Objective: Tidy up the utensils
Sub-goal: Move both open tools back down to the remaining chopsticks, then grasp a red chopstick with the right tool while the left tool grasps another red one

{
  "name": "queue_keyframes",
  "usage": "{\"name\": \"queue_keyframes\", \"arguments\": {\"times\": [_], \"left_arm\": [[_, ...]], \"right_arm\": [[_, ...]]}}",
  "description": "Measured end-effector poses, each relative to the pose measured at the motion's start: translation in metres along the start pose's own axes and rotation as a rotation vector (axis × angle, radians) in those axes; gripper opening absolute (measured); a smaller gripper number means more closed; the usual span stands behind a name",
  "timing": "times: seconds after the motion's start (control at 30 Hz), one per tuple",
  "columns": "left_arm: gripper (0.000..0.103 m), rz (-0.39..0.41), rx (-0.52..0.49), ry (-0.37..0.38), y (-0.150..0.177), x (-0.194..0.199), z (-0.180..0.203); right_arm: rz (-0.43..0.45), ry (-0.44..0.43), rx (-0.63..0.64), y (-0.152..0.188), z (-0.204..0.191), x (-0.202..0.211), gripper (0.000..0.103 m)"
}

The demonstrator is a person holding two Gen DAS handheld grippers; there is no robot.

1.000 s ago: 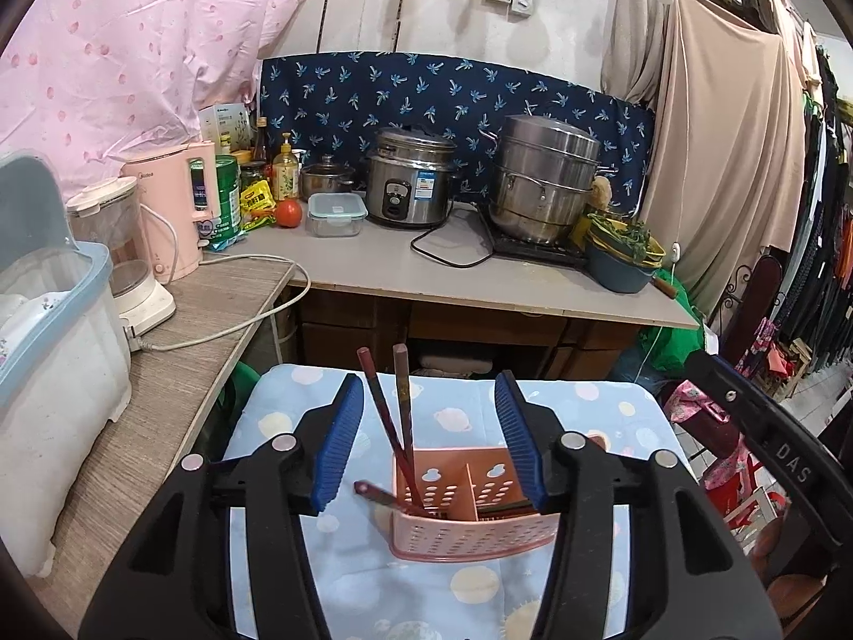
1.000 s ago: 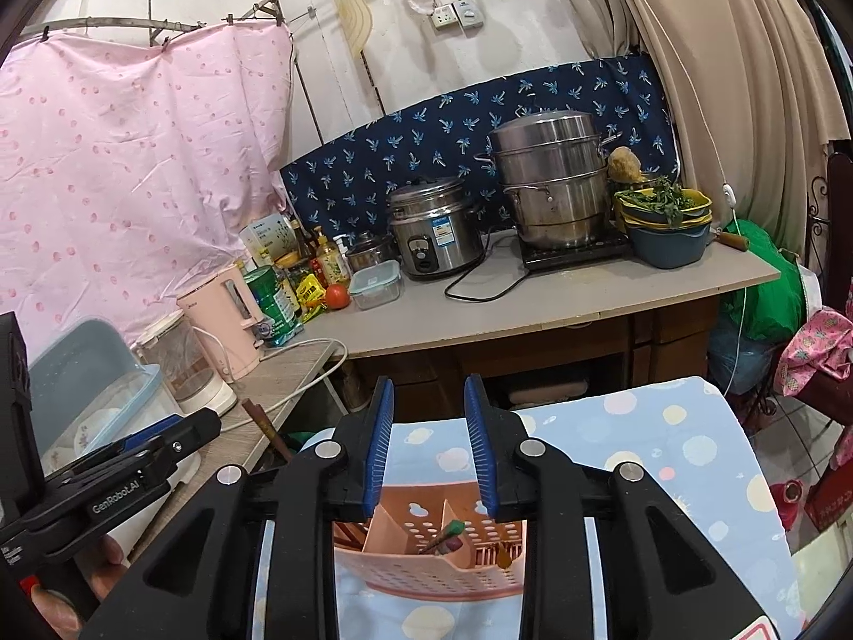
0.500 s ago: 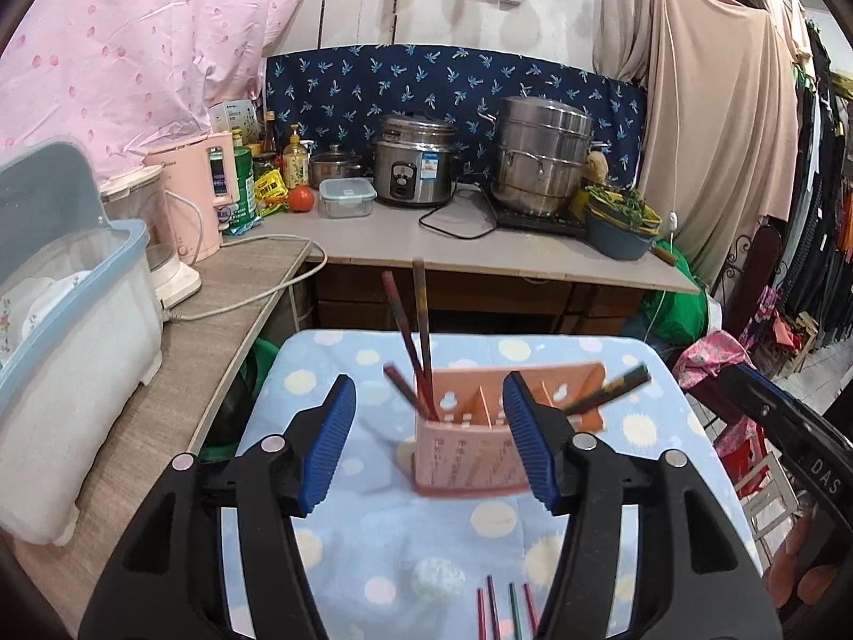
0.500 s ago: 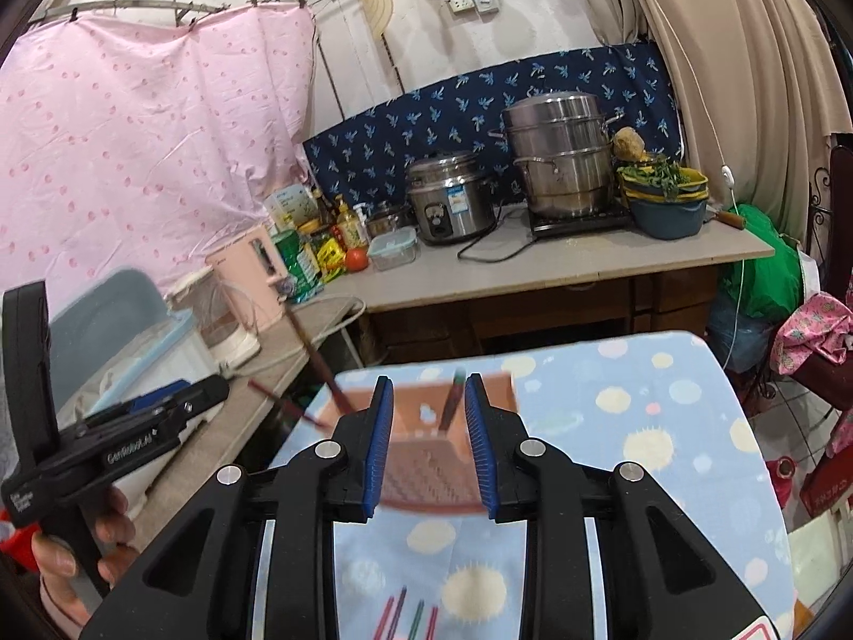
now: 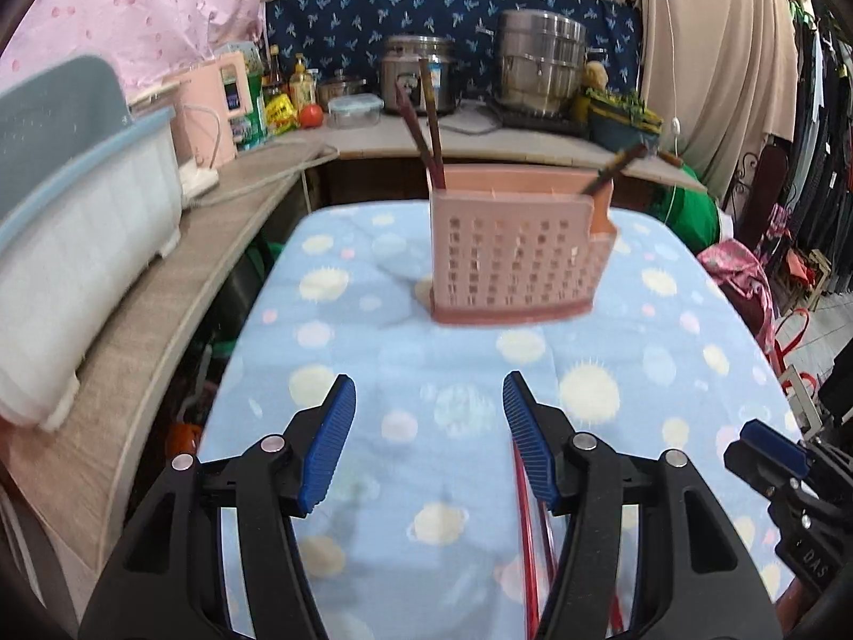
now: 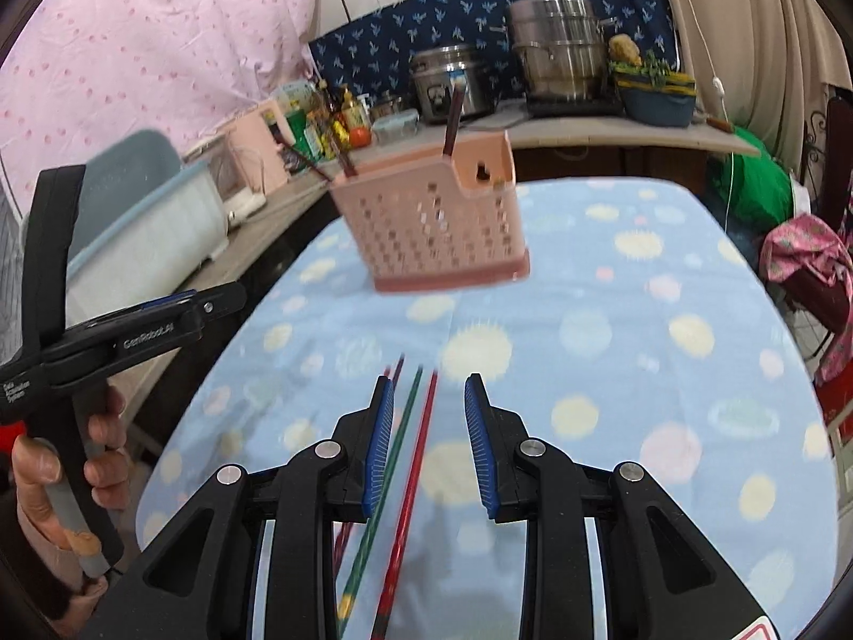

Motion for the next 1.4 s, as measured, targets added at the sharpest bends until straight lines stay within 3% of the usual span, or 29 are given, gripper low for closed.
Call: {"name": "queue_keyframes", "arguments": {"times": [0.27,0.57,0.77,1.0,1.4], "left_arm": [[0.055,-0.061,0.013,-0.012,0.067,-0.005,-0.009],[0.055,-0.132,0.030,-0.020,0.129,-0.004,-0.016],[0.056,-0.159,0.027,-0.007,0.151,0.000,-0.012],[0.056,-0.175,0.021,0.003,0.163,0.001,-0.009],[0.061,-0.176,-0.001,0.042,0.174,0.014,0.003]], "right_arm": [[-0.058,0.038,0.031,0.067,-0.021,-0.003,0.027],[-0.120,0.014,0.037,0.120,-0.052,-0.007,0.027],[-0.122,0.041,0.055,0.131,-0.054,-0.007,0.024],[-0.135,0.057,0.057,0.141,-0.051,-0.009,0.008],[-0.115,0.103,-0.023,0.139,-0.020,-0.004,0.007]]}}
Point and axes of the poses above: each gripper's, at about its wrist camera, not at the fingertips, and x roughly against the way its jaws point, z to its right, y to its underside, the point moved 10 cm from there along -x, roughly the way its jaws point, and after that the axes turned 10 degrees about x, right-handed, at the moved point
